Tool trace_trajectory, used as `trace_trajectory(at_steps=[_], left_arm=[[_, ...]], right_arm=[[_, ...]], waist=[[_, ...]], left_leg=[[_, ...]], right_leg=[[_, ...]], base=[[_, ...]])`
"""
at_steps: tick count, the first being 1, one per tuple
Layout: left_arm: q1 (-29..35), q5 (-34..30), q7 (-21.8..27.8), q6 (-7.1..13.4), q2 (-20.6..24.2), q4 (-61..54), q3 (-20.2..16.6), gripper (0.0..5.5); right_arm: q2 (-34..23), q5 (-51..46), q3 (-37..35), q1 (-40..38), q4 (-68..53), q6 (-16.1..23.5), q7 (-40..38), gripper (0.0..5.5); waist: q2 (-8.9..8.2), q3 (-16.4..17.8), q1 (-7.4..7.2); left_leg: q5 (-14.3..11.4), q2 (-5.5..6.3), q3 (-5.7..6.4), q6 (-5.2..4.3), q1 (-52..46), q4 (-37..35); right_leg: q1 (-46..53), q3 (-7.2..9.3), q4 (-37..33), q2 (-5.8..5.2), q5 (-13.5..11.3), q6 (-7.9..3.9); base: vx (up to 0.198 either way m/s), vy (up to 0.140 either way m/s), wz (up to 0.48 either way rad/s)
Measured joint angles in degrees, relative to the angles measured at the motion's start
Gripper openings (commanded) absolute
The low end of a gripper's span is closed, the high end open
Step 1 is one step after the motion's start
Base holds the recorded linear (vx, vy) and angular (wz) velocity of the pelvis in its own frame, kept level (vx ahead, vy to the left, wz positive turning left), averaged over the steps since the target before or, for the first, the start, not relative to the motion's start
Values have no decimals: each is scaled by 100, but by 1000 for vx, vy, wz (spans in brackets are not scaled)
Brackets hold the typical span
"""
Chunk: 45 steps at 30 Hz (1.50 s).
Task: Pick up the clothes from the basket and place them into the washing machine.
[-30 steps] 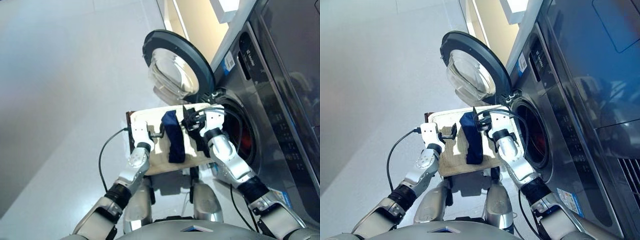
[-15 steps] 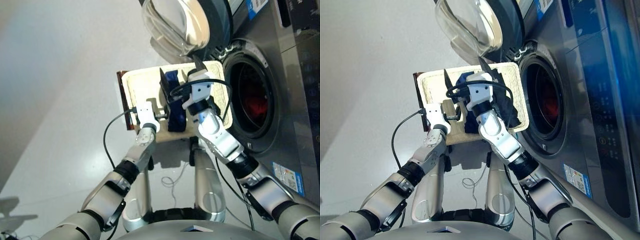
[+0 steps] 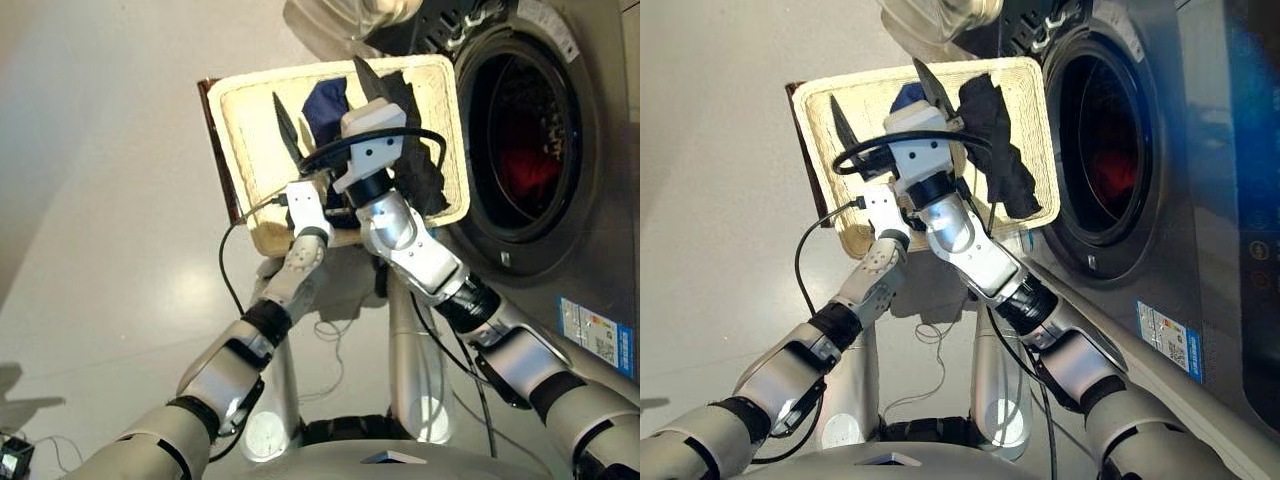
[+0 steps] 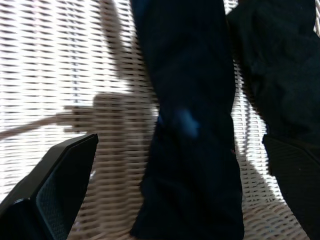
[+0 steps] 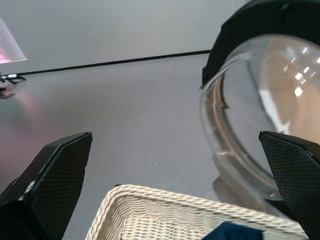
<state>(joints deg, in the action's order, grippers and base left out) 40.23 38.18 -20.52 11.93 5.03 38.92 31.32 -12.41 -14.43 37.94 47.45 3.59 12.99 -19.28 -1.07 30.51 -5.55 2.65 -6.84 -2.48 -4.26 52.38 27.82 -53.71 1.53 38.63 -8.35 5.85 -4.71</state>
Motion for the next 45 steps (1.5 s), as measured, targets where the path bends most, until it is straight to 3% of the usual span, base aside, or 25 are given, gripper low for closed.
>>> trace_trajectory(at_steps=[9, 15, 25, 32, 44, 45], left_arm=[[231, 123, 16, 17, -10, -4, 116, 550], [440, 121, -42, 14, -51, 245, 153, 550], [967, 115, -176, -78, -185, 950, 144, 550], [1002, 116, -185, -121, -186, 1020, 143, 550], [1177, 118, -189, -222, -188, 1131, 143, 550], [1196, 116, -189, -226, -188, 1155, 149, 442]], right_arm=[[213, 1, 105, 292, 2, 11, 16, 550], [311, 1, 222, 464, 3, 10, 71, 550], [517, -2, 386, 773, -2, 11, 78, 550], [516, -58, 425, 776, -17, 12, 124, 550], [516, -261, 434, 779, -43, 12, 190, 550], [515, -277, 434, 779, -43, 12, 191, 550]], waist=[[-62, -12, -49], [-85, -7, -61], [-85, -7, -60], [-85, -7, -68], [-85, -7, -74], [-85, -7, -75]], left_leg=[[-86, -11, 71, -25, 399, 268], [-150, -103, 85, -94, 689, 466], [-256, -201, 79, -147, 999, 723], [-280, -262, 49, -171, 1050, 729], [-324, -293, 49, -195, 1076, 819], [-330, -296, 49, -192, 1084, 830]], right_leg=[[-409, 18, 351, -5, 112, 38], [-691, -11, 463, 76, 145, 83], [-1026, -43, 712, 115, 204, 131], [-1109, -89, 724, 185, 205, 148], [-1115, -83, 728, 199, 220, 160], [-1116, -81, 730, 200, 220, 159]], base=[[-6, -4, 3], [39, -4, -23], [0, 0, 0], [0, 0, 0], [0, 0, 0], [0, 0, 0]])
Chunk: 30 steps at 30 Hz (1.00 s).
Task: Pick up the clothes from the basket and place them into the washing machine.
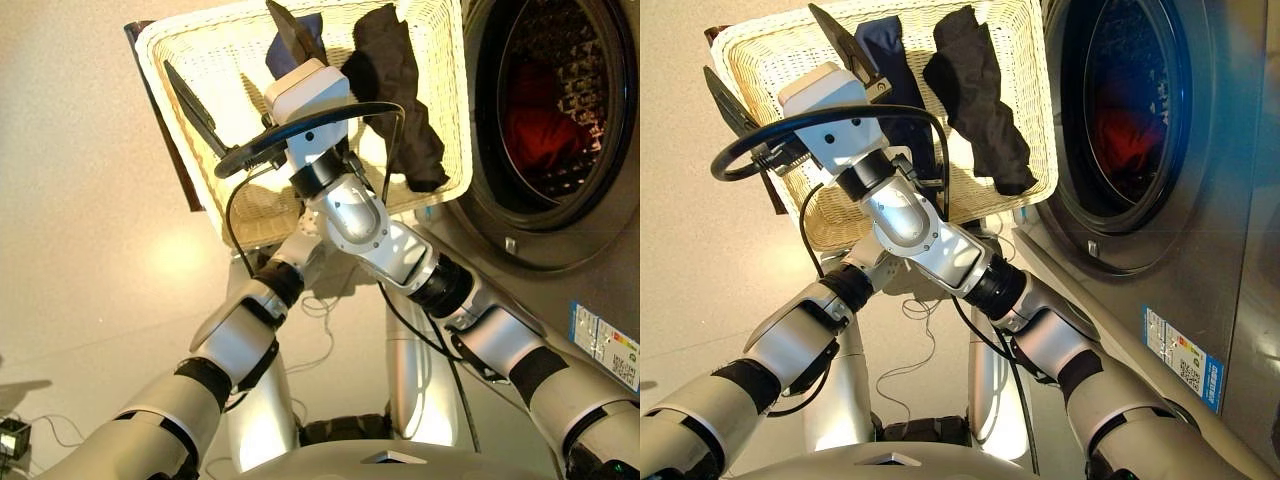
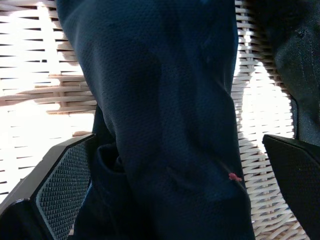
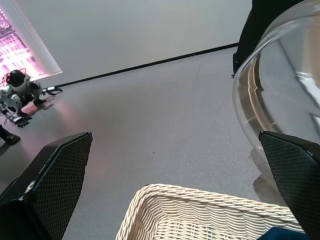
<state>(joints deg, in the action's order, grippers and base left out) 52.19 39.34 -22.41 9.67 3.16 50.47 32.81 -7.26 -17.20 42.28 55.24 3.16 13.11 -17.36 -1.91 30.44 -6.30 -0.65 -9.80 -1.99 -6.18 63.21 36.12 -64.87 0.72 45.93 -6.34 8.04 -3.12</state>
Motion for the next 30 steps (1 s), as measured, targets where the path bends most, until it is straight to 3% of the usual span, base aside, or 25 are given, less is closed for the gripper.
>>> trace_trajectory(at_steps=[1, 2, 4, 5, 19, 23, 30], left_arm=[[17, 1, -4, -3, 0, 25, -1, 274], [31, 0, -19, -5, -1, 53, -2, 164], [30, 0, -54, -5, -1, 66, -3, 24], [32, -1, -55, -5, -1, 66, -3, 0], [98, -11, -76, -28, -9, 152, -11, 0], [40, -24, -113, -95, -7, 176, -36, 0], [-482, -187, -292, -83, 136, -191, -170, 0]], right_arm=[[0, -1, 0, 0, 0, 0, 0, 550], [0, -1, 0, 0, -2, 0, 0, 550], [-1, -1, 0, 0, -6, 0, 0, 550], [-2, -2, 0, 0, -10, 0, 0, 550], [-25, -4, -2, -18, -89, 1, -74, 550], [-191, -9, -26, -167, -88, 4, -78, 550], [-640, -185, -294, -726, -82, 7, -149, 550]], waist=[[0, 0, -1], [0, 0, -1], [0, 0, 0], [0, 0, -2], [0, 0, -11], [0, 0, -16], [-15, -4, -45]], left_leg=[[-1, -3, 0, 1, 5, 4], [-3, -5, 2, 2, 10, 3], [-5, -13, 8, 0, 25, -1], [-6, -13, 11, 1, 37, 4], [-7, -45, -3, 6, 32, 2], [28, -173, -205, 65, -113, -73], [202, -182, -362, 110, -723, -639]], right_leg=[[-1, 0, -1, 0, -1, -1], [-2, 1, 1, 0, 0, -1], [-10, 6, 3, -1, 0, -1], [-18, 9, 3, -1, -1, -1], [-1, 40, -3, -3, -5, 0], [157, 66, -63, -10, -3, -2], [735, 163, -502, -38, -43, -1]], base=[[0, 0, 0], [0, 0, 0], [0, 0, 0], [0, 0, 0], [0, 0, 0], [0, 0, 0], [-11, -6, 18]])
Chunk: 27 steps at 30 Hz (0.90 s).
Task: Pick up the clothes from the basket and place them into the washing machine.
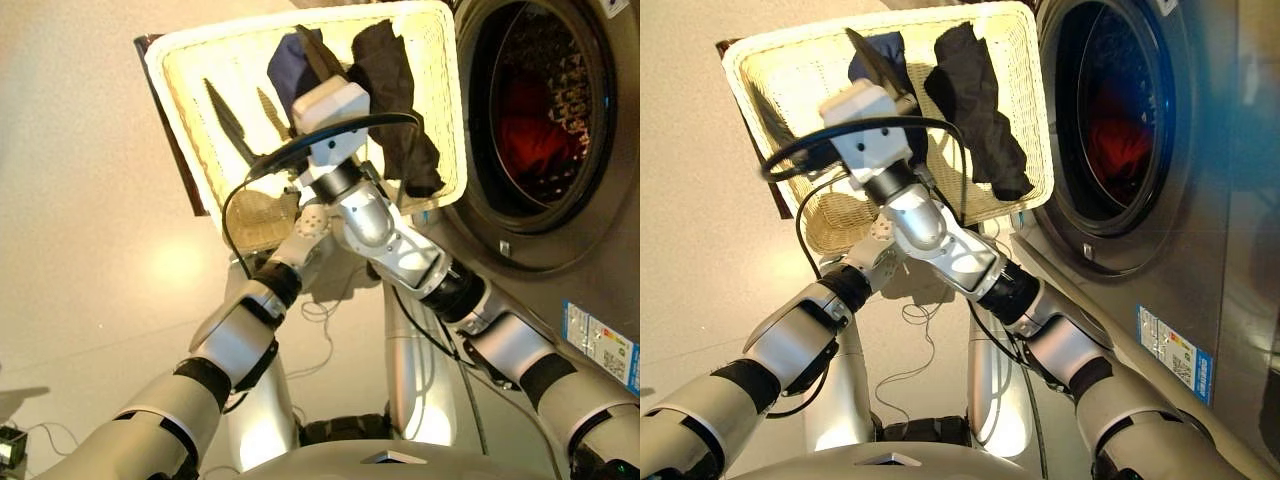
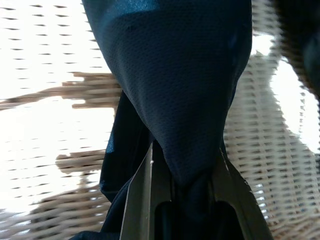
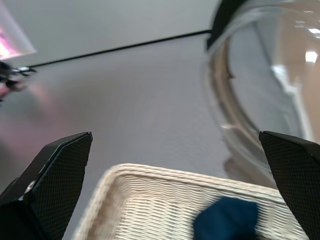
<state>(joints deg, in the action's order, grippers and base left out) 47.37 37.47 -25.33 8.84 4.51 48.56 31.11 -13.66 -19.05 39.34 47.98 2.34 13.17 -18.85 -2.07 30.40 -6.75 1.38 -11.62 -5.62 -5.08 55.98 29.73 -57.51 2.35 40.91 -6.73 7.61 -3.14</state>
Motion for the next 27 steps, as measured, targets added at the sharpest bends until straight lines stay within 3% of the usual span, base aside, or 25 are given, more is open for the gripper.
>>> trace_trajectory(at_steps=[4, 27], left_arm=[[-230, -155, -5, 27, 77, -230, 6, 0], [-501, -223, -32, 121, 285, -999, 5, 0]], right_arm=[[-217, -43, -297, -226, -10, 0, -98, 550], [-298, -44, -326, -437, -154, 2, -90, 550]], waist=[[-3, 2, 0], [-2, 4, 44]], left_leg=[[97, 75, -16, -21, -288, -273], [173, 174, -71, 16, -533, -477]], right_leg=[[252, 62, -134, -76, -8, -7], [453, 66, -224, -178, 15, -43]], base=[[0, 0, 0], [0, 0, 0]])
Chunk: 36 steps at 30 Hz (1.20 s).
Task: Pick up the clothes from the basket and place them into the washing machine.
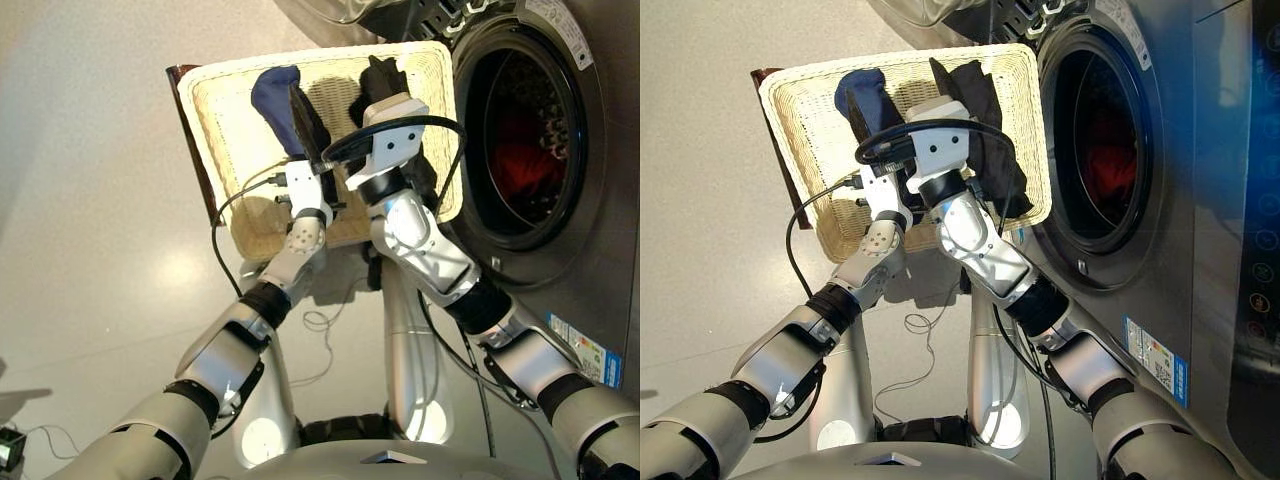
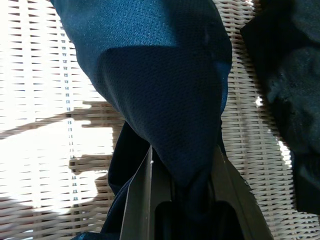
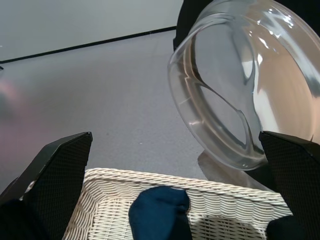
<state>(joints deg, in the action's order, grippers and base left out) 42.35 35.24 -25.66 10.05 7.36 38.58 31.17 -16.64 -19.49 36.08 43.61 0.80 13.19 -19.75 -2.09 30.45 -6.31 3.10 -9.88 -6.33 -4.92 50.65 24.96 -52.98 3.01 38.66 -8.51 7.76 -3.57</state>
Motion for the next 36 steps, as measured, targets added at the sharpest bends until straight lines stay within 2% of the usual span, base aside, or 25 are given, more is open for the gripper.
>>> trace_trajectory(at_steps=[6, 8, 10, 13, 16, 19, 24, 31, 36], left_arm=[[-645, -360, -24, 28, 486, -1026, -100, 0], [-816, -444, -24, 99, 558, -1212, -127, 0], [-1029, -633, 75, 87, 689, -1510, -299, 0], [-1419, -1136, 212, 110, 1042, -1943, -365, 0], [-1908, -1477, 356, 154, 1446, -2877, -579, 0], [-1936, -1745, 495, 228, 1659, -3307, -681, 0], [-2126, -1746, 735, 299, 1864, -3905, -784, 0], [-2208, -1864, 874, 338, 2126, -4263, -783, 0], [-2198, -1867, 975, 346, 2240, -4355, -782, 0]], right_arm=[[-269, -357, -110, -478, -138, 1, 137, 550], [-341, -485, -242, -636, -204, 4, 208, 550], [-399, -708, -421, -789, -255, 9, 335, 550], [-571, -1113, -603, -1158, -308, 91, 468, 550], [-723, -1536, -729, -1407, -444, 124, 648, 550], [-793, -1898, -724, -1494, -476, 113, 811, 550], [-833, -2411, -704, -1503, -630, 90, 1115, 550], [-984, -2808, -650, -1491, -733, -44, 1225, 550], [-1382, -3370, -314, -1178, -1058, -169, 1497, 550]], waist=[[4, 3, 10], [7, 3, 14], [12, 10, 25], [26, 11, 51], [54, 16, 82], [65, 18, 205], [73, 20, 326], [78, 14, 369], [78, 14, 373]], left_leg=[[124, 72, -19, 2, -408, -378], [168, 104, -41, 7, -626, -541], [214, 129, -33, 19, -852, -733], [285, 168, -32, 16, -1368, -1019], [327, 222, -42, 40, -1816, -1290], [337, 261, -53, 51, -2168, -1398], [343, 323, -46, 80, -2576, -1521], [388, 383, -89, 161, -2960, -1784], [377, 403, -101, 166, -3092, -1794]], right_leg=[[344, 23, -190, -47, -11, -18], [525, 31, -281, -65, -15, -28], [747, 101, -403, -80, -25, -43], [1286, 186, -650, -93, -25, -71], [1750, 239, -915, -108, -62, -129], [2154, 256, -1112, -137, -97, -176], [2658, 321, -1371, -191, -148, -243], [3090, 333, -1725, -215, -276, -319], [3268, 338, -1828, -235, -315, -346]], base=[[0, 0, 0], [57, 13, 37], [83, 12, 72], [76, 18, 100], [56, 29, 33], [17, 14, 9], [0, 0, 0], [16, 6, 0], [0, 0, 0]])
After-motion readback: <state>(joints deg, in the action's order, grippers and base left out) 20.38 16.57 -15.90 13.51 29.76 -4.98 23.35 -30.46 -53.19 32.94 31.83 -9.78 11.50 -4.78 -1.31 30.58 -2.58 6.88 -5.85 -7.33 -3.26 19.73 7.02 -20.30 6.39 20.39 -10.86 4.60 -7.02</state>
